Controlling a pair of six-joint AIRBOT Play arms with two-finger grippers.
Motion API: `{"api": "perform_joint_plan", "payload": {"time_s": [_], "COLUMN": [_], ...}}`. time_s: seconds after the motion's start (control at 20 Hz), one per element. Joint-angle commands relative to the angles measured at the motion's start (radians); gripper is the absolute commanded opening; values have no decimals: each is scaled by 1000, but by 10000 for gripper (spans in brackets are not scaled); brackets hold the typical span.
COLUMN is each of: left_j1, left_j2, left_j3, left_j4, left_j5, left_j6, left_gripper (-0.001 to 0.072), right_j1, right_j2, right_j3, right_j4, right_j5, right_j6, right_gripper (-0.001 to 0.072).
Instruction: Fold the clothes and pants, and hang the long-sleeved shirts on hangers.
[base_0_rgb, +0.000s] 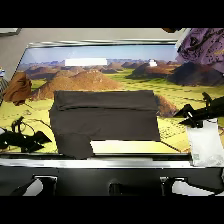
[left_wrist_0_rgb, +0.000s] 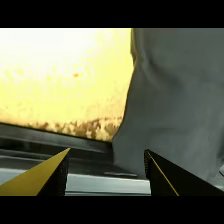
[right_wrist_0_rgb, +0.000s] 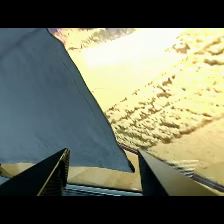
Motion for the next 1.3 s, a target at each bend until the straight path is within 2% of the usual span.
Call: {"api": "perform_joint_plan", "payload": {"time_s": [0.0,0.2,0.35,0.85,0.95,1.05,1.15,1.25], "left_j1": [8,8,8,-3,-2,-2,-2,-2], "left_j2": [67,66,66,7,-10,-21,-20,-20], "left_j3": [-143,-160,-160,-215,-215,-215,-215,-215], "left_j4": [-56,-161,-175,-291,-295,-295,-295,-295], "left_j5": [38,123,182,206,190,173,173,172], "left_j6": [50,125,135,206,212,220,221,220], "left_gripper": [522,522,522,513,388,349,24,21], "right_j1": [-10,-10,-10,-10,-10,-10,-10,-10], "right_j2": [15,15,15,15,15,14,14,14], "right_j3": [-47,-47,-47,-47,-47,-55,-89,-146], "right_j4": [35,52,52,51,45,19,-16,-23], "right_j5": [24,9,-11,-24,-24,-17,1,19], "right_j6": [-16,-16,-16,-16,-21,-29,-30,-34], "right_gripper": [480,480,479,479,479,479,479,479]}}
